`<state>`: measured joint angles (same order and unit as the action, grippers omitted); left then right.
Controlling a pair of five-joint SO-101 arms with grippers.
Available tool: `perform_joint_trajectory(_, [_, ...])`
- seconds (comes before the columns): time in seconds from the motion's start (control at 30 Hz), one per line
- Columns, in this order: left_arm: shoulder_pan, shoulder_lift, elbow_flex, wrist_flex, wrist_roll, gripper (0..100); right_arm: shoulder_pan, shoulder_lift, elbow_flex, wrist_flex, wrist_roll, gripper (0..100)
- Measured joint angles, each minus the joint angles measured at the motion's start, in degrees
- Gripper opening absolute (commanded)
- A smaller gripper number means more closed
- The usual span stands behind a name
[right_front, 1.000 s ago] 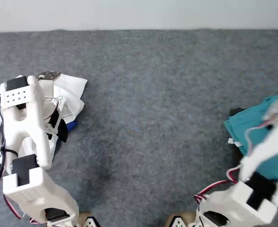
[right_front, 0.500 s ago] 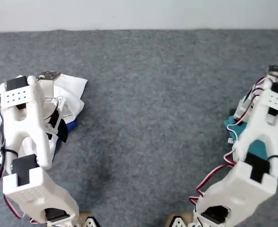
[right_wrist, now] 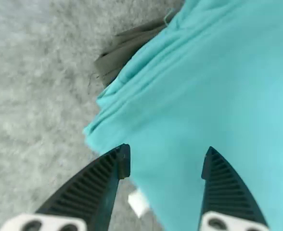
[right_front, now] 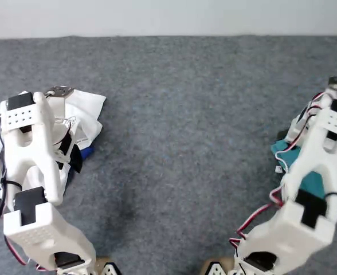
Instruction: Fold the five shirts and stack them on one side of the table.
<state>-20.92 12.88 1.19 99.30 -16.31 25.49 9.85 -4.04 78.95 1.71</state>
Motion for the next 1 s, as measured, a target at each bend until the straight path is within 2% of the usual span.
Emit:
perform_joint_trajectory(0.17, [0.00,0.00,0.00,0.00,0.00,18,0.00,-11.52,1.32,6.59,3.25,23.7])
perform_joint_trajectory(0.33, [0.00,0.00,1.85,0.00,0.00,18,0.09,-13.01,8.35,9.76,8.53,23.7])
perform_joint_trajectory(0.73, [0.00,0.18,3.60,-0.70,0.00,18,0.09,-10.64,25.41,-5.27,9.32,23.7])
perform_joint_trajectory(0.9, [0.00,0.18,3.60,-0.97,0.00,18,0.09,-10.55,25.32,-5.10,9.49,23.7])
perform_joint_trajectory(1.0, [0.00,0.18,4.04,-1.76,0.00,18,0.09,-13.01,22.77,-0.97,9.67,23.7])
